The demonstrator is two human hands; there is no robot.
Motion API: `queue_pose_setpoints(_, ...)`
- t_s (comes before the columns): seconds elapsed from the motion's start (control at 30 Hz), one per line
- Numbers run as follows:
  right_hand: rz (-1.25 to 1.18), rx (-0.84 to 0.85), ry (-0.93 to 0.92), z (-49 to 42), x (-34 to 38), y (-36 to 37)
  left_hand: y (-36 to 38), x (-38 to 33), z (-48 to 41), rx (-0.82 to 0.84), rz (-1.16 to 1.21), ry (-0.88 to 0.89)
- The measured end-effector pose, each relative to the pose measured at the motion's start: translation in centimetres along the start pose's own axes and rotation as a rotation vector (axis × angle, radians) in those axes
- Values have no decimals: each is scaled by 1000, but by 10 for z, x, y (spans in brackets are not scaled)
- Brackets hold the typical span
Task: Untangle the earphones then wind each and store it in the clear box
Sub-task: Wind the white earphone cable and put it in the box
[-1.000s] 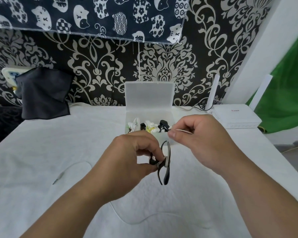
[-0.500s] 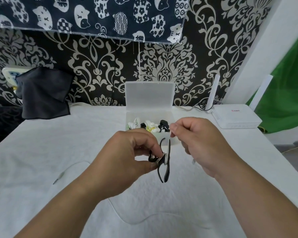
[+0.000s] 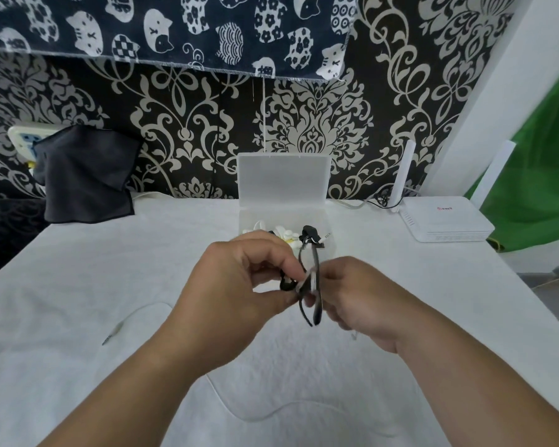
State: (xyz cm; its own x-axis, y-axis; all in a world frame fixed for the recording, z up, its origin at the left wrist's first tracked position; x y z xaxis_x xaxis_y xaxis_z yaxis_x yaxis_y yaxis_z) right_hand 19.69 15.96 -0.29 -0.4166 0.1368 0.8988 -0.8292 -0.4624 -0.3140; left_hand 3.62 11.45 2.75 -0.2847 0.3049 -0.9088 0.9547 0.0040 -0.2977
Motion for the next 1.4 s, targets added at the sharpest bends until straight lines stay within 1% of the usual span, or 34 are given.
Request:
queue_pose_setpoints(0.13, -50, 128, 42, 6, 2, 13, -13, 9, -3, -257, 48, -79)
queue_pose_setpoints(0.23, -134, 206, 8, 10, 8, 18, -22, 14, -3, -352, -100, -123)
queue_pose_setpoints(0.33, -160, 256, -50, 13, 14, 16, -25, 17, -2, -352, -290, -129)
queue_pose_setpoints(0.43, -101, 266, -102, 17, 19, 12, -26, 18, -2, -333, -352, -110)
queue_pose_setpoints(0.6, -73, 334, -65, 22, 21, 10, -20, 9, 0, -348, -493, -18)
queue_pose_setpoints(0.77, -148, 302, -57, 23, 25, 4, -20, 5, 1, -356, -621, 44)
queue_pose_setpoints(0.9, -115, 403, -100, 29, 32, 11, -9, 6, 5, -286, -755, 134)
queue_pose_setpoints(0.93, -91, 386, -127, 30, 35, 11, -6, 8, 5, -253, -773, 153)
queue_pose_setpoints(0.97, -55, 334, -162, 30, 38, 9, -3, 10, 5, -217, -783, 171)
queue_pose_setpoints(1.03, 104, 151, -262, 28, 43, -3, 1, 11, 5, -145, -778, 184)
queue_pose_setpoints(1.1, 333, -50, -354, 26, 46, -16, 2, 11, 5, -88, -742, 155)
queue_pose_setpoints(1.13, 403, -136, -384, 26, 47, -21, 2, 11, 5, -58, -722, 145)
queue_pose_setpoints(1.17, 407, -202, -404, 26, 47, -26, 4, 10, 6, -28, -702, 142)
queue_pose_setpoints(1.23, 303, -275, -428, 25, 46, -31, 6, 9, 7, 20, -660, 144)
queue_pose_setpoints(1.33, 213, -316, -412, 19, 39, -33, 11, 5, 8, 67, -605, 148)
queue_pose_setpoints(1.4, 164, -345, -394, 14, 33, -35, 12, 3, 8, 68, -574, 153)
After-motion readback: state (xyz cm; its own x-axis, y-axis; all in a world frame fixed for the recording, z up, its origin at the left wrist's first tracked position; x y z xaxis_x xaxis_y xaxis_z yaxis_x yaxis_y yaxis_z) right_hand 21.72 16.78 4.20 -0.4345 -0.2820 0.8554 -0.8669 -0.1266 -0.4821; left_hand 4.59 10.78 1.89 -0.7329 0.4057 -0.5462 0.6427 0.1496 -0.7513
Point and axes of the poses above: each hand's wrist, its own z-axis away from the middle knuckle, its own y-axis out of the palm, x = y × z, the point moved 3 cm from there along -z, towards the middle knuckle, and after that the axes turned 6 degrees about -z, right-handed, at the moved point
